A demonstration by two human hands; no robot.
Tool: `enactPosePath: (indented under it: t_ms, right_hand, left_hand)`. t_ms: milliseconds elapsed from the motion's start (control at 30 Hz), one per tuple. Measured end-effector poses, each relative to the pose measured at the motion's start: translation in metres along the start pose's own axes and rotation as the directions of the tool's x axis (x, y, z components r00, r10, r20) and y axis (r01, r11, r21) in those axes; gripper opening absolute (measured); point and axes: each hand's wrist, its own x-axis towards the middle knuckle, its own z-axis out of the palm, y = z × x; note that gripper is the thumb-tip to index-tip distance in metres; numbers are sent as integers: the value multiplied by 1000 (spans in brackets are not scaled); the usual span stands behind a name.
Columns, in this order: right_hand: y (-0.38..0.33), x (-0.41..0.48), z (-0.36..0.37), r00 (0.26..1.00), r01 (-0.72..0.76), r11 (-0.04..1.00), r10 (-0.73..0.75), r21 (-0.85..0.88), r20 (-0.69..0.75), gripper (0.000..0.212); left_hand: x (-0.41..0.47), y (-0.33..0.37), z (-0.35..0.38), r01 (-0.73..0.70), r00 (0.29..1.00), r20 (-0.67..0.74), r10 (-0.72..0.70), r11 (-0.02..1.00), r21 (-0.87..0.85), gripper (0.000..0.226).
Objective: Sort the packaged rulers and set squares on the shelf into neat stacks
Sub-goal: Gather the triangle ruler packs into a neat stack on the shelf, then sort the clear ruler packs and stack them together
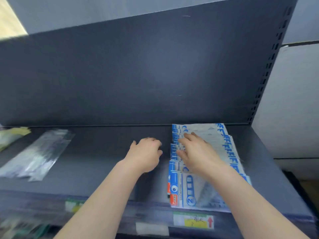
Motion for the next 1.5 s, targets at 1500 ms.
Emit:
enactPosePath:
  t_ms: [1500]
  right_hand:
    - [-349, 104, 139, 991, 122, 990, -118, -67, 68, 46]
  left_hand:
    - [-75, -372, -4, 273, 930, -251, -269, 962, -20, 49]
